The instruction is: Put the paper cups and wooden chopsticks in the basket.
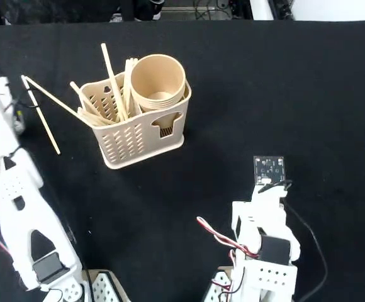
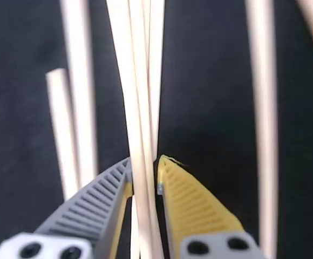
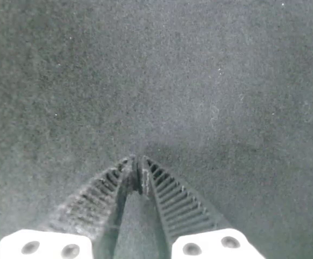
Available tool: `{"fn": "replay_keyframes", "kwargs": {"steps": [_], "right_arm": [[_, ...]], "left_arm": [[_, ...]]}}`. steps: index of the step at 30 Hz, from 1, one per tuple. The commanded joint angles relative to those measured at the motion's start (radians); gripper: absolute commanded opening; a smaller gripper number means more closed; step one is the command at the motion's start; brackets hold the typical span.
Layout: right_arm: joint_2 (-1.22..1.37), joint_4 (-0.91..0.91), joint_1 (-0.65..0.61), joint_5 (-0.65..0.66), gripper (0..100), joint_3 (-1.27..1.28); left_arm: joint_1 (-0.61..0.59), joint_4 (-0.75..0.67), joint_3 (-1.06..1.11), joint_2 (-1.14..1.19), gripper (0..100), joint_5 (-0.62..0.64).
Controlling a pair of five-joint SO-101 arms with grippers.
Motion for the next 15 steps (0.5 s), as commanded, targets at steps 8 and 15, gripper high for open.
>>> {"fn": "replay_keyframes", "kwargs": {"steps": [8,15], "right_arm": [[-0.067,0.003,-0.011,0.0,1.3,-0.008],[-0.067,0.003,-0.011,0.0,1.3,-0.008]], "left_arm": [[-0.114,0.02,0.503,-0.417,3,0.058],[-0.024,0.014,0.915,-0.872,3,0.057]]}}
